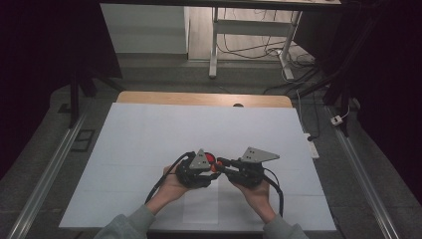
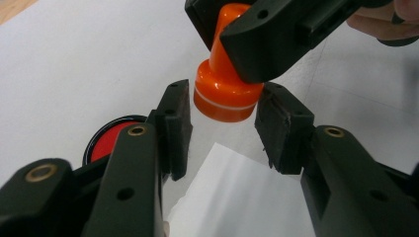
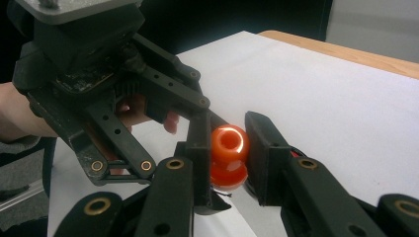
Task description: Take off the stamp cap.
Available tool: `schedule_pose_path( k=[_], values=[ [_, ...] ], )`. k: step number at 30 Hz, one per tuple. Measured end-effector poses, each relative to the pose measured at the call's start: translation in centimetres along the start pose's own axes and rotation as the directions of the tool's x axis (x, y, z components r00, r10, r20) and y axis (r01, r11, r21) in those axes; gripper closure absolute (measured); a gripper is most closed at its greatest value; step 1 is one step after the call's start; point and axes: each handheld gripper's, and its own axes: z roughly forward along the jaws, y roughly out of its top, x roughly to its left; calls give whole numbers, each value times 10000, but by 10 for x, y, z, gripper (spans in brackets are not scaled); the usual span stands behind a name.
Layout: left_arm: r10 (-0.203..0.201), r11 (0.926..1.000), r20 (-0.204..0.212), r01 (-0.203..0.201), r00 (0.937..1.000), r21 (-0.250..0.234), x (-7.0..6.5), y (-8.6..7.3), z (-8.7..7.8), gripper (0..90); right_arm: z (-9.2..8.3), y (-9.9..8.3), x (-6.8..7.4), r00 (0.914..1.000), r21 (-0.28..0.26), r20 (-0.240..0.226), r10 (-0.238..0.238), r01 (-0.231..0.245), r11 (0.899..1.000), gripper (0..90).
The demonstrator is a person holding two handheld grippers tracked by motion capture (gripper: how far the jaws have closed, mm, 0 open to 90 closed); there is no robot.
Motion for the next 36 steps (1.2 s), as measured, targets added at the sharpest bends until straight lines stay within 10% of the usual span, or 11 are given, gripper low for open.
schedule_pose_path(
  k=[36],
  values=[
    [417, 9985, -372, -403, 9984, 376, -4, 0, 4, 637, 3, -2, 1, 10000, 22, -47, -9, 10, 10000, 723]
  ],
)
